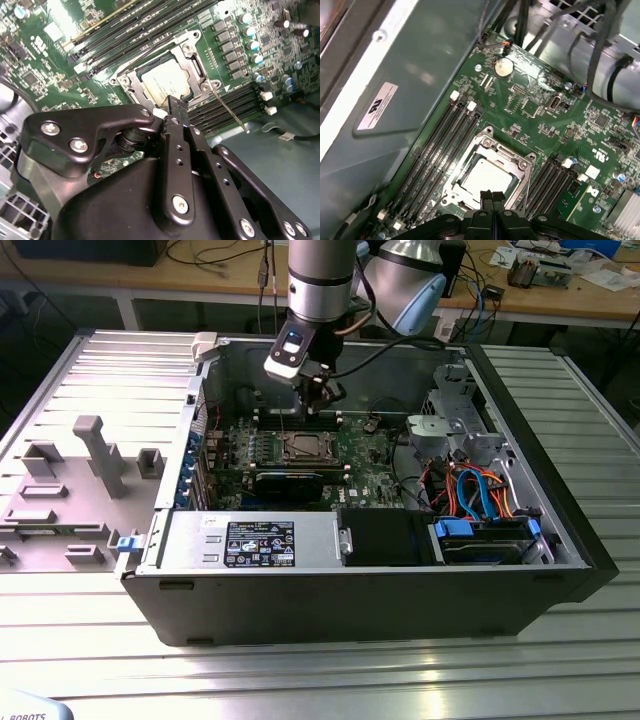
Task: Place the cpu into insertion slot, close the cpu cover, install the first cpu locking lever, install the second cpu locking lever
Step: 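Install the first cpu locking lever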
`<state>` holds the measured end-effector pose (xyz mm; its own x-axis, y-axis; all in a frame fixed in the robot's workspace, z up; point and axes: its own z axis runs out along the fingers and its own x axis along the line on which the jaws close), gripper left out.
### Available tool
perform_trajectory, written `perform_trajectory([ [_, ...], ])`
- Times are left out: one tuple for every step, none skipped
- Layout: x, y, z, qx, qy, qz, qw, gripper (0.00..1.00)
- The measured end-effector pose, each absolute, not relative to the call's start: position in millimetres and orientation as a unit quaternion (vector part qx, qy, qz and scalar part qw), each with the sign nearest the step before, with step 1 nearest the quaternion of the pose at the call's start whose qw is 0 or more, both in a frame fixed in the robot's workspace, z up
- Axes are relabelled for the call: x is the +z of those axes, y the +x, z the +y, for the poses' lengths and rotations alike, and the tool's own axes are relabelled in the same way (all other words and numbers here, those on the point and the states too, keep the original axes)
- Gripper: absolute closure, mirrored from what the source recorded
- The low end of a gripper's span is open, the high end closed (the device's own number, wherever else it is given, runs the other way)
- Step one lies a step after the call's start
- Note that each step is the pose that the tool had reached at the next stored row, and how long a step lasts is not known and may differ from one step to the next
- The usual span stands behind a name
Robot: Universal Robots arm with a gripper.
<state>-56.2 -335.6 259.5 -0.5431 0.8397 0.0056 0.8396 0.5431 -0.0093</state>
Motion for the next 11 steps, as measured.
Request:
perform_trajectory([
  [259.5,-56.2,-335.6,0.003,-0.470,-0.883,0.005,0.89],
  [259.5,-56.2,-335.6,0.003,-0.464,-0.886,0.005,0.89],
  [259.5,-56.2,-335.6,0.003,-0.458,-0.889,0.005,0.89],
  [259.5,-56.2,-335.6,0.003,-0.452,-0.892,0.005,0.89],
  [259.5,-56.2,-335.6,0.003,-0.445,-0.896,0.005,0.89],
  [259.5,-56.2,-335.6,0.003,-0.442,-0.897,0.005,0.89],
  [259.5,-56.2,-335.6,0.003,-0.441,-0.898,0.005,0.89],
  [259.5,-56.2,-335.6,0.003,-0.441,-0.898,0.005,0.89],
  [259.5,-56.3,-335.6,0.003,-0.441,-0.898,0.005,0.89],
  [259.5,-56.9,-335.5,0.003,-0.441,-0.898,0.005,0.89],
  [259.5,-58.3,-335.5,0.003,-0.441,-0.898,0.005,0.89],
])
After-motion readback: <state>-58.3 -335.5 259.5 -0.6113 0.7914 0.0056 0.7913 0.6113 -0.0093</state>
